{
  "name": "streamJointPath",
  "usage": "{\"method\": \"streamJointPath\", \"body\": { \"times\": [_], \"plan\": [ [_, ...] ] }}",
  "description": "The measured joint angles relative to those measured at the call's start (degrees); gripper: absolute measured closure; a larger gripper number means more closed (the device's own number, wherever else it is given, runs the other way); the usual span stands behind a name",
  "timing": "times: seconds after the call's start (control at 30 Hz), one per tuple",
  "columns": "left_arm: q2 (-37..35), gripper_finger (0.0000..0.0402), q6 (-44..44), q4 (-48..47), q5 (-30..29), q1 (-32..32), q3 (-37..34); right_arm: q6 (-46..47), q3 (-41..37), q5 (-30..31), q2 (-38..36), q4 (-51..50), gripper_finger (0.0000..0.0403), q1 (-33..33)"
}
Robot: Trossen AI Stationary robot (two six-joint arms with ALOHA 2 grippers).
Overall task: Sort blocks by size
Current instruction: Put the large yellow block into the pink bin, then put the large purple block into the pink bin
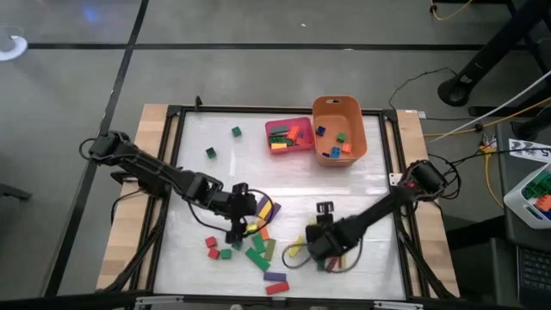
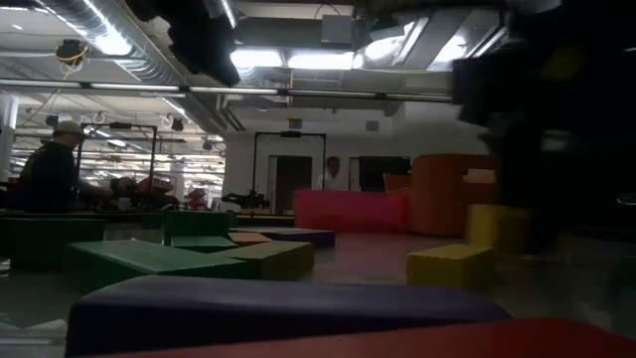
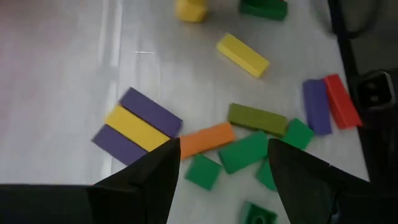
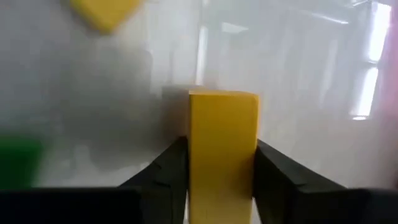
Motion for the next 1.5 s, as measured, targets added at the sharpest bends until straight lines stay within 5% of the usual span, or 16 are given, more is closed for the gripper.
{"method": "streamJointPath", "body": {
  "times": [0.47, 0.63, 0.8, 1.1, 1.5],
  "plan": [
    [0.0, 0.0174, -2.8, 1.76, -0.05, -5.16, -0.86, -38.38, 13.79, 13.26, -0.08, 0.08, 0.0265, -18.64],
    [0.07, 0.0174, -8.05, 4.57, -5.05, -5.14, -4.58, -49.19, 16.64, 19.05, -0.12, 4.01, 0.0254, -27.5],
    [0.07, 0.0174, -14.11, 4.72, -10.63, -4.87, -8.89, -57.74, 16.64, 14.1, -0.12, 10.53, 0.0261, -36.96],
    [0.44, 0.0174, -24.97, 5.45, -20.45, -3.51, -13.72, -56.93, 16.61, -6.12, -0.13, 14.72, 0.0211, -47.51],
    [4.46, 0.0174, -24.82, 18.6, -20.72, 2.01, -18.47, -55.58, 16.61, -7.3, -0.11, 14.08, 0.0176, -47.61]
  ]
}}
